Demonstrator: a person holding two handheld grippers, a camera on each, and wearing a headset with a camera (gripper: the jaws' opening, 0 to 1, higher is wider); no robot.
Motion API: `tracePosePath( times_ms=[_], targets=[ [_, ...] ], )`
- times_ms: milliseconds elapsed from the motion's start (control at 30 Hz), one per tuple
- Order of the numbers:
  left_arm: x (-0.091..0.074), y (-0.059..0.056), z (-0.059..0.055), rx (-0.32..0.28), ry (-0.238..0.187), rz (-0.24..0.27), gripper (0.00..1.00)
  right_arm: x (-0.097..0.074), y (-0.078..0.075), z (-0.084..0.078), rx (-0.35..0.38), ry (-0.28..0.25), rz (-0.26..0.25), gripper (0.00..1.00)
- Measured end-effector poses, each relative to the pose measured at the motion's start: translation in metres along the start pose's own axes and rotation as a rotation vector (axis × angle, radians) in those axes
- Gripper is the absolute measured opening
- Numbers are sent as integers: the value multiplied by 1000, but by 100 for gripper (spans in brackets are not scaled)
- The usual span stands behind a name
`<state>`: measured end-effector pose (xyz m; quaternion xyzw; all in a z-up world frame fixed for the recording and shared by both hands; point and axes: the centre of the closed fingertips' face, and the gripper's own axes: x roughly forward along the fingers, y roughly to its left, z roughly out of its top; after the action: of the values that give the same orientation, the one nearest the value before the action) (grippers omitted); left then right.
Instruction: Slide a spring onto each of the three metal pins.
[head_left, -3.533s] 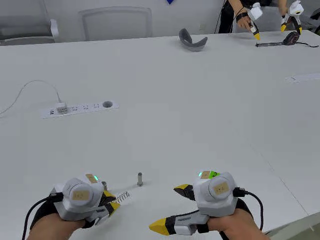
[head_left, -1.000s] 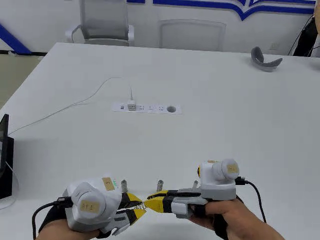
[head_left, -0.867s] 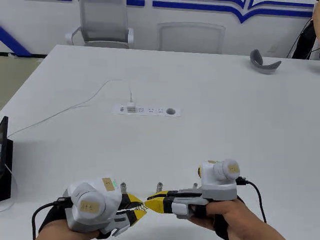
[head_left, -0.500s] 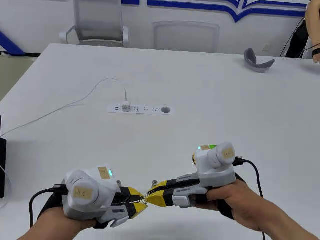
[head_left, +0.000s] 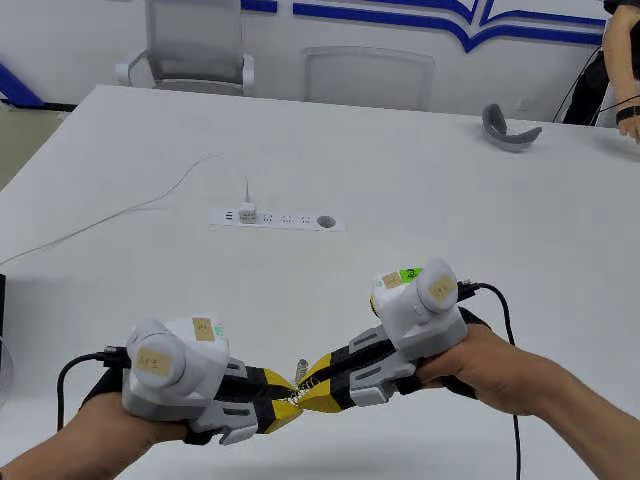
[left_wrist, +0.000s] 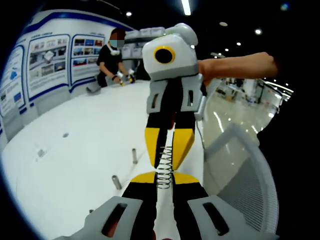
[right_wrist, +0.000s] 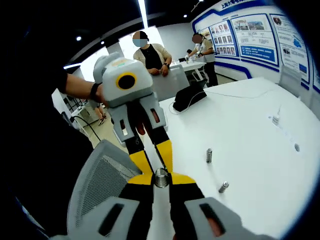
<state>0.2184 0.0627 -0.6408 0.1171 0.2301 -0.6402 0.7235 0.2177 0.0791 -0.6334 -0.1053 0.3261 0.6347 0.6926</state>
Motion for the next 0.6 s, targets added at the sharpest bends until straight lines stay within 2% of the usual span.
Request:
tracePosePath(
  times_ms=[200,433,600],
  targets=[
    [1,-3,2,-3,-16,-37,10,-1,5,2,-71,59,20,13],
    [2,-8,3,-9,-21,-59,10,-3,8,-1,-84,81,39,13],
    [4,-11,1,-23,-20,-65,11,-2,10,-5,-75,82,34,12]
  ],
)
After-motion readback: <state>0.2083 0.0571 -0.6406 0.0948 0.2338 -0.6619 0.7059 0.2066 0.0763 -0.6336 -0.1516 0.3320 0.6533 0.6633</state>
